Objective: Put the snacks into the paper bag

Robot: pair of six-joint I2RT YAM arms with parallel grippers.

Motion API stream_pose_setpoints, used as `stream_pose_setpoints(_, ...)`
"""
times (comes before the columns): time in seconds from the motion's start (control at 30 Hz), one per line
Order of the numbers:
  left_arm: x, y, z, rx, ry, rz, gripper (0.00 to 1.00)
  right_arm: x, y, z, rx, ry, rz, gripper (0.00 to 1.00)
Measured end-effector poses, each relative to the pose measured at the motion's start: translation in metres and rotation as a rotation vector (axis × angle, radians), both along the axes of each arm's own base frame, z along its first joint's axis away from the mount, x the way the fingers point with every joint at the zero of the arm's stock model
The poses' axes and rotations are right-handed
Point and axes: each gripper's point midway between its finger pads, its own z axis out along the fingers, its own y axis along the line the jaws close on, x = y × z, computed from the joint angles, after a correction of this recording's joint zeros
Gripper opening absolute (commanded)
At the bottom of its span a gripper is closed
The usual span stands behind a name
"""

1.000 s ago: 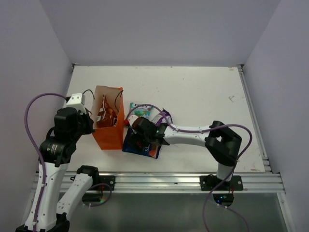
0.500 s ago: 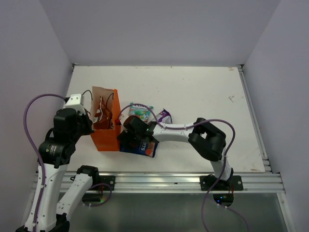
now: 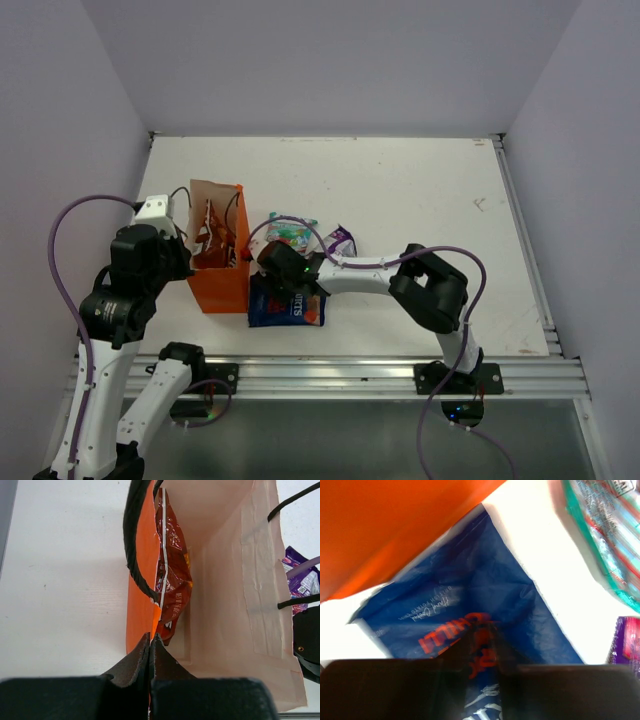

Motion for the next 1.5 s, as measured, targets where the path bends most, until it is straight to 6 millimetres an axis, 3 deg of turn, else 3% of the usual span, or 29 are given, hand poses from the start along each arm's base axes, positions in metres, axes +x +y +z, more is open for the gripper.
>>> stream_pose_setpoints(0.03, 0.0, 0.0, 0.0, 0.0, 0.0, 0.0, 0.0, 0.0, 0.0, 0.0, 0.001, 0.001, -0.002, 0.73)
stream_pose_setpoints(0.07, 0.0, 0.0, 0.0, 0.0, 0.0, 0.0, 0.0, -0.001, 0.001, 0.001, 0.008, 0.009, -0.003, 0.85)
stream_pose_setpoints(0.13, 0.0, 0.0, 0.0, 0.0, 0.0, 0.0, 0.0, -0.001, 0.002, 0.005, 0.012, -0.001, 0.002, 0.99)
stream_pose_setpoints(0.43, 0.0, 0.0, 0.0, 0.0, -0.001, -0.001, 0.0, -0.005, -0.008, 0.027, 0.023, -0.033, 0.028, 0.99)
stream_pose_setpoints(0.7, 0.0, 0.0, 0.0, 0.0, -0.001, -0.001, 0.0, -0.014, -0.016, 0.005, -0.019, 0.014, 0.051, 0.99)
stream_pose_setpoints(0.83, 0.0, 0.0, 0.0, 0.0, -0.001, -0.001, 0.0, -0.015, -0.015, 0.003, -0.019, 0.016, 0.057, 0.98)
stream_pose_setpoints(0.93, 0.0, 0.0, 0.0, 0.0, -0.001, -0.001, 0.0, -0.015, -0.015, 0.002, -0.021, 0.02, 0.059, 0.82)
stream_pose_setpoints(0.97, 0.0, 0.0, 0.0, 0.0, -0.001, -0.001, 0.0, -0.014, -0.014, 0.001, -0.023, 0.017, 0.058, 0.66)
stream_pose_setpoints(1.0, 0.0, 0.0, 0.0, 0.0, -0.001, -0.001, 0.0, -0.012, -0.013, 0.001, -0.024, 0.012, 0.058, 0.31)
stream_pose_setpoints(1.27, 0.0, 0.0, 0.0, 0.0, -0.001, 0.0, 0.0, -0.009, -0.01, -0.003, -0.016, 0.023, 0.037, 0.0)
stream_pose_setpoints(1.4, 0.0, 0.0, 0.0, 0.0, -0.001, 0.0, 0.0, -0.006, -0.014, 0.0, -0.022, 0.011, 0.019, 0.0)
stream_pose_setpoints(1.5, 0.0, 0.0, 0.0, 0.0, -0.001, 0.0, 0.0, -0.007, -0.047, 0.01, -0.1, -0.004, -0.025, 0.0)
